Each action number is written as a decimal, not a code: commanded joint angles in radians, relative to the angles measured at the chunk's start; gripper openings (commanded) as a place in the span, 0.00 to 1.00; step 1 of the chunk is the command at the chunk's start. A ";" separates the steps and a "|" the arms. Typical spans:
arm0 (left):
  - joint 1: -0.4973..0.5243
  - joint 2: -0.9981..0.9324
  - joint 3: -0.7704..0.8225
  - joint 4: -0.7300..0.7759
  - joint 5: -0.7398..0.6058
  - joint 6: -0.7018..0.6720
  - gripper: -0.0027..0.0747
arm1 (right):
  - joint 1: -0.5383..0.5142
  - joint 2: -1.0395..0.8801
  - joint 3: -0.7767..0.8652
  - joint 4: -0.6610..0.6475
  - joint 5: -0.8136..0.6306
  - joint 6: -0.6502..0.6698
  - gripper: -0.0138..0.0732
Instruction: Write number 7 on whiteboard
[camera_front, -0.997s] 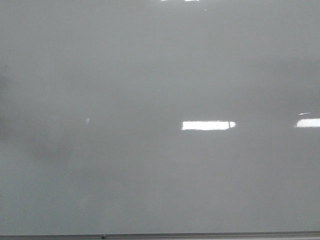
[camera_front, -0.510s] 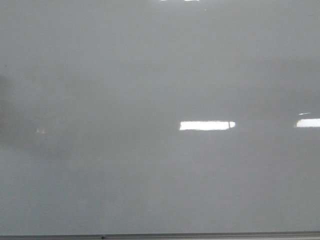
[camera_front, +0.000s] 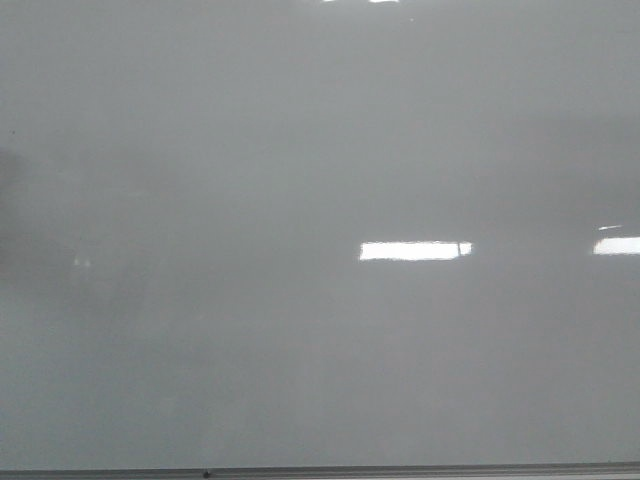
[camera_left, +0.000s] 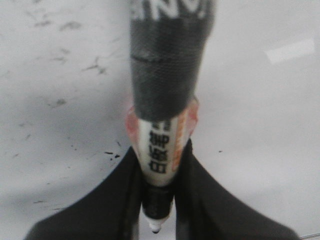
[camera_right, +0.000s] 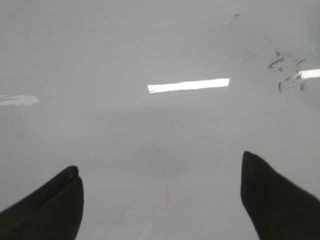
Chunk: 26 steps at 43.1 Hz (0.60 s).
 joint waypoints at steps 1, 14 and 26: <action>-0.003 -0.054 -0.030 -0.036 -0.027 -0.007 0.01 | 0.001 0.017 -0.039 0.001 -0.088 -0.004 0.91; -0.003 -0.194 -0.162 -0.274 0.493 0.003 0.01 | 0.001 0.017 -0.039 0.002 -0.089 -0.004 0.91; -0.057 -0.301 -0.199 -0.578 0.634 0.374 0.01 | 0.002 0.033 -0.051 0.022 -0.051 -0.004 0.91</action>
